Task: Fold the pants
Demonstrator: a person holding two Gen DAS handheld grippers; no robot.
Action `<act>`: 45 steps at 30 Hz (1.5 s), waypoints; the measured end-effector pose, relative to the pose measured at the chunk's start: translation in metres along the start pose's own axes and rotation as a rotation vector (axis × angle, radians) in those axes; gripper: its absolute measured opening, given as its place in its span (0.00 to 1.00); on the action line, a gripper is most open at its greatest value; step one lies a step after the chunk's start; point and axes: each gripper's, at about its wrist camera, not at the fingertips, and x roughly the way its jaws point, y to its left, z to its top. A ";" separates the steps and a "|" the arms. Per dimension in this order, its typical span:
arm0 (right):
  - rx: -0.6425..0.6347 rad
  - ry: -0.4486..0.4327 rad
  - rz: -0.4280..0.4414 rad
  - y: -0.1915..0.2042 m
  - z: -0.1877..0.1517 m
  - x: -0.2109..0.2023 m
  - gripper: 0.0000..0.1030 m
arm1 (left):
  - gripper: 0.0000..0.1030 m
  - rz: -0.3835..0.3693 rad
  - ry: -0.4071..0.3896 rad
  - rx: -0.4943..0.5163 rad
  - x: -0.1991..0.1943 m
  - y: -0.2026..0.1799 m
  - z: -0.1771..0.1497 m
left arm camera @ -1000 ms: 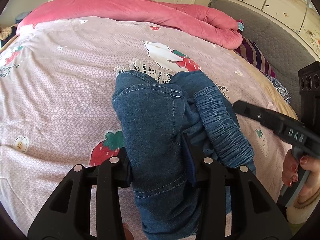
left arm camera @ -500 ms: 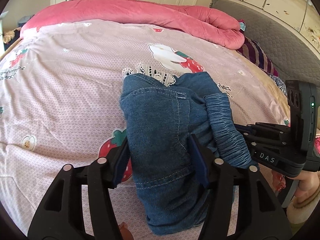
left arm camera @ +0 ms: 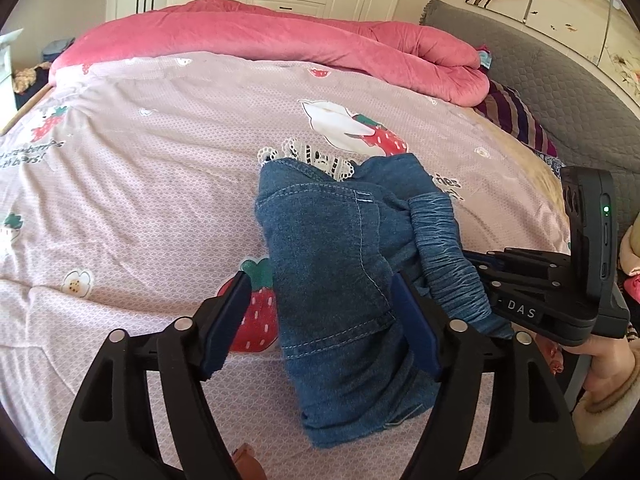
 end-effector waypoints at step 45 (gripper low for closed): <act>0.019 -0.212 -0.054 0.008 -0.013 -0.074 0.89 | 0.91 0.054 -0.116 0.019 -0.045 -0.006 0.001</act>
